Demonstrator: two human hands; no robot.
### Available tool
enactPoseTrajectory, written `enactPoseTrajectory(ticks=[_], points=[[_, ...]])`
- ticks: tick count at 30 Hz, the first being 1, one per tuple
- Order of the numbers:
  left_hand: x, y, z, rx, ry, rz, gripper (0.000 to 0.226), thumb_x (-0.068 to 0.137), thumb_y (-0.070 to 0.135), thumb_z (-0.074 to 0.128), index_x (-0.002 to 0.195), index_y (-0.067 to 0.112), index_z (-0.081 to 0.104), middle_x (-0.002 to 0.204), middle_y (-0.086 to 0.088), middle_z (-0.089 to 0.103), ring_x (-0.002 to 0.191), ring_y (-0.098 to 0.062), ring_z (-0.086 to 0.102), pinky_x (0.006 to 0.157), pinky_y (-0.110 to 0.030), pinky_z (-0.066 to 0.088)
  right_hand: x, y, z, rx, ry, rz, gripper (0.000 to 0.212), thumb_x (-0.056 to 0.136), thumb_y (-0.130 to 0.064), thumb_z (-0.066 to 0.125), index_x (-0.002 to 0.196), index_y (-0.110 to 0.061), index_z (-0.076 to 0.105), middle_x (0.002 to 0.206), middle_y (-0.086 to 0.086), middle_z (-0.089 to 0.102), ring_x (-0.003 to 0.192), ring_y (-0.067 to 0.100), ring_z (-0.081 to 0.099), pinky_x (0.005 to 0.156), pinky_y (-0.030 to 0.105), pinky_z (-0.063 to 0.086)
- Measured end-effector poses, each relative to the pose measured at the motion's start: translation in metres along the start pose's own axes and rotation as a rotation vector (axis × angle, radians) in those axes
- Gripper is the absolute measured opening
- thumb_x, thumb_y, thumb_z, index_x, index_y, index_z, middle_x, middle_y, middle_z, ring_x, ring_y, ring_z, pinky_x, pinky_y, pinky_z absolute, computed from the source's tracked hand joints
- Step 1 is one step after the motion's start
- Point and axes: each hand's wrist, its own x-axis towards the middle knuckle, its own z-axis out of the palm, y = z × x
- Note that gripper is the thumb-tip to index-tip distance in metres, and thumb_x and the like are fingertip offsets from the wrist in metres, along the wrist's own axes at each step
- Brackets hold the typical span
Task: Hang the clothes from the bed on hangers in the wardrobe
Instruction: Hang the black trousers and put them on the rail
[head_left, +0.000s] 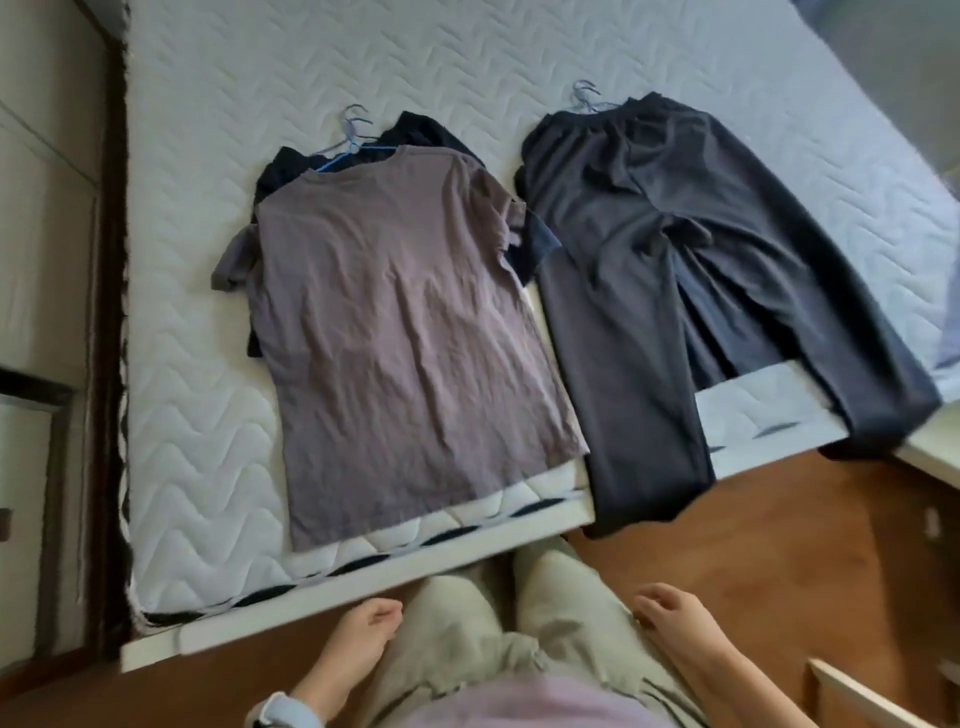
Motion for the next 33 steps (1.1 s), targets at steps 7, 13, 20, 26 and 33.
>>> enactPoseTrajectory(ticks=[7, 13, 20, 26, 33], points=[[-0.013, 0.036, 0.070, 0.088, 0.007, 0.045, 0.025, 0.095, 0.015, 0.046, 0.116, 0.006, 0.058, 0.100, -0.006, 0.061, 0.088, -0.017, 0.055, 0.063, -0.022, 0.038, -0.004, 0.086, -0.041, 0.356, 0.111, 0.075, 0.015, 0.092, -0.015, 0.050, 0.098, -0.014, 0.064, 0.087, 0.006, 0.069, 0.077, 0.017, 0.062, 0.072, 0.028, 0.049], [-0.041, 0.076, 0.192, 0.066, 0.012, 0.089, 0.015, 0.095, 0.012, 0.046, 0.106, 0.014, 0.055, 0.106, -0.007, 0.059, 0.096, -0.018, 0.054, 0.081, -0.027, 0.039, 0.001, 0.181, -0.119, 0.307, 0.102, 0.073, 0.013, 0.089, -0.016, 0.053, 0.092, -0.020, 0.066, 0.079, -0.004, 0.069, 0.079, 0.016, 0.064, 0.080, 0.031, 0.048], [-0.063, 0.121, 0.284, 0.073, -0.010, 0.168, 0.015, 0.093, 0.015, 0.051, 0.104, 0.017, 0.060, 0.106, -0.005, 0.065, 0.091, -0.014, 0.059, 0.073, -0.023, 0.045, 0.021, 0.243, -0.226, 0.357, 0.193, 0.119, 0.015, 0.091, -0.011, 0.050, 0.090, -0.012, 0.065, 0.075, 0.005, 0.068, 0.079, 0.024, 0.064, 0.080, 0.038, 0.053], [-0.048, 0.151, 0.299, 0.067, 0.005, 0.094, 0.028, 0.095, 0.014, 0.045, 0.121, 0.008, 0.055, 0.119, -0.010, 0.059, 0.100, -0.018, 0.054, 0.086, -0.026, 0.036, 0.050, 0.239, -0.270, 0.405, 0.206, 0.153, 0.017, 0.093, -0.014, 0.048, 0.094, -0.013, 0.065, 0.083, 0.008, 0.069, 0.079, 0.023, 0.065, 0.054, 0.021, 0.040], [0.001, 0.211, 0.329, 0.025, -0.043, -0.013, 0.029, 0.094, 0.011, 0.046, 0.119, 0.001, 0.056, 0.106, -0.010, 0.060, 0.094, -0.021, 0.056, 0.068, -0.025, 0.041, 0.087, 0.205, -0.304, 0.351, 0.121, 0.271, 0.016, 0.090, -0.002, 0.052, 0.092, 0.004, 0.066, 0.058, 0.008, 0.062, 0.052, 0.020, 0.054, 0.042, 0.019, 0.042]])
